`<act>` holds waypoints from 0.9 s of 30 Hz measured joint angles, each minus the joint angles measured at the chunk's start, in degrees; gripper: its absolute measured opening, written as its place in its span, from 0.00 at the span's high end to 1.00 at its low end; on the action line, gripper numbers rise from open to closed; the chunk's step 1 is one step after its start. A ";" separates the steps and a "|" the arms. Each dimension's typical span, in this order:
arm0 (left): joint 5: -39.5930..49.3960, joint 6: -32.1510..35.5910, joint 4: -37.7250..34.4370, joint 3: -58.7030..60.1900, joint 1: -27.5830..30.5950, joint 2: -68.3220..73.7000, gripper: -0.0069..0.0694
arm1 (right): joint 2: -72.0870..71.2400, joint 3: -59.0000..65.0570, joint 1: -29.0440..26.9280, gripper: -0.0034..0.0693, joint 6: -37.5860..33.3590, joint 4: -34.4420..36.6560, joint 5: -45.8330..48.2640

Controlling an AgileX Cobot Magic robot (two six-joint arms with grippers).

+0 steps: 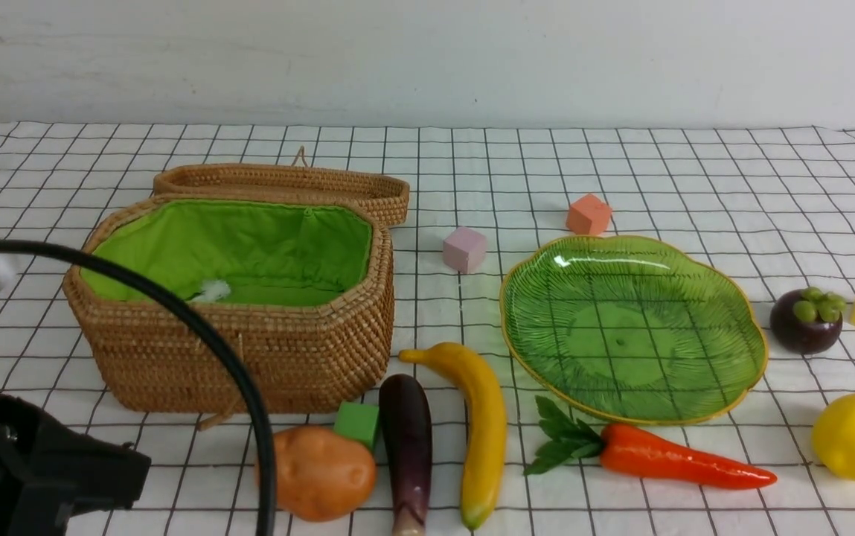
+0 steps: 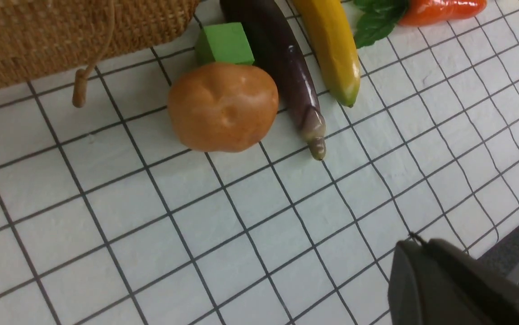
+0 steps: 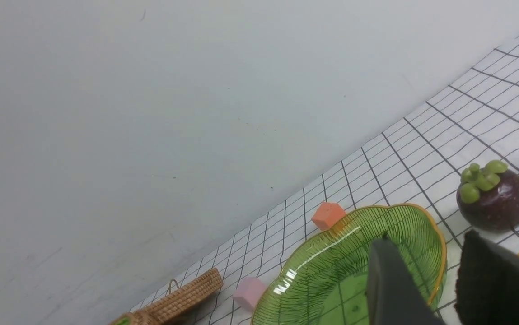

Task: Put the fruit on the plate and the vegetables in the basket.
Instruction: Grab a potato with your left arm and place it in the basket on the left

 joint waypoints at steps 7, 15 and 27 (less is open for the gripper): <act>-0.99 0.31 -0.03 0.00 -0.09 0.14 0.93 | 0.15 -2.57 1.68 0.67 4.01 0.86 5.93; -1.23 2.09 4.44 -1.01 -10.21 5.59 0.93 | 14.63 -27.26 17.45 0.84 -9.67 -1.21 37.12; 3.78 13.46 18.49 -12.51 -22.09 19.79 0.93 | 31.14 -58.75 42.02 0.88 -35.33 11.44 74.14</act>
